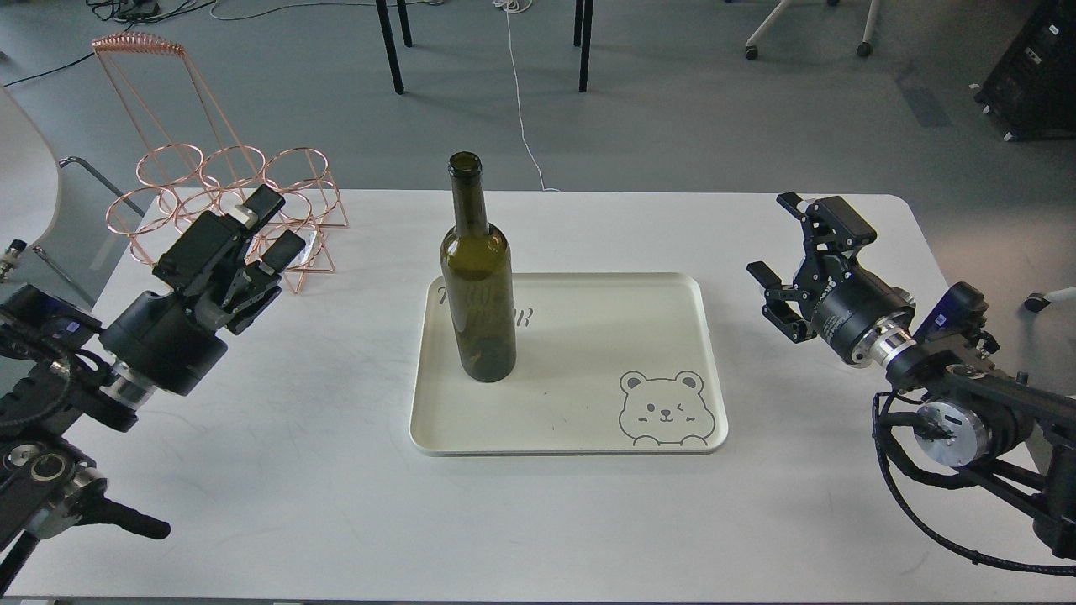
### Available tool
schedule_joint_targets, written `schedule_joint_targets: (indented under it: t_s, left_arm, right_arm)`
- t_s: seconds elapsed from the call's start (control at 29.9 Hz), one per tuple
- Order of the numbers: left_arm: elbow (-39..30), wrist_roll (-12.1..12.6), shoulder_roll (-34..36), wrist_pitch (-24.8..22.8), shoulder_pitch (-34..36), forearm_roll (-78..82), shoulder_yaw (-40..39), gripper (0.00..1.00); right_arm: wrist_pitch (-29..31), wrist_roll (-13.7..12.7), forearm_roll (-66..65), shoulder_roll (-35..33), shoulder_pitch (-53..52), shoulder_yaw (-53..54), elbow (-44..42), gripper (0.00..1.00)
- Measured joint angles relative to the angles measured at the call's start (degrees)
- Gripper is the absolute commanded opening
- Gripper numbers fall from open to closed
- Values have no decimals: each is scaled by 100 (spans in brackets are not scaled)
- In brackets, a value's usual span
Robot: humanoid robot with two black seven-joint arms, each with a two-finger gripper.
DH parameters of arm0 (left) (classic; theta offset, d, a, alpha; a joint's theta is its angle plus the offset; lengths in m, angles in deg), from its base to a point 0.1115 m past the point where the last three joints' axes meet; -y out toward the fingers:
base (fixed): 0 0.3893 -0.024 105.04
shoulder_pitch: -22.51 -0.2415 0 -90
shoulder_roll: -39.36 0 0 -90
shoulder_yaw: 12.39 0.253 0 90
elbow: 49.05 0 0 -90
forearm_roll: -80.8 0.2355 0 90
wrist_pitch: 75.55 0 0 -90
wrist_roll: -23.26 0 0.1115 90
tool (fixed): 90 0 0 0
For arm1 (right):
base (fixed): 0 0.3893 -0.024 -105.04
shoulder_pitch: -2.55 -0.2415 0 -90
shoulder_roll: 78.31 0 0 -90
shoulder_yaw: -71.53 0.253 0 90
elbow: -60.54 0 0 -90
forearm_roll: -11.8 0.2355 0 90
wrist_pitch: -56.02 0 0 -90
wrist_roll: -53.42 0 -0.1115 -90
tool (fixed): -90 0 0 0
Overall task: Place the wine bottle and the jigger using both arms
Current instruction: 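Raise the right gripper away and swing the left gripper toward the bottle, then close the left gripper around the neck of the green wine bottle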
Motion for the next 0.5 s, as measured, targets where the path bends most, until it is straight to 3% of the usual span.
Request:
schedule_joint_targets:
  t_s: [0.23, 0.5]
  left_arm:
    - [-235, -4, 595, -30, 794, 2899, 23, 98]
    - [-134, -1, 609, -36, 2095, 3706, 999, 98]
  right_arm:
    - [8, 0, -15, -11, 38, 31, -16, 98]
    - [8, 0, -25, -34, 40, 37, 2, 98]
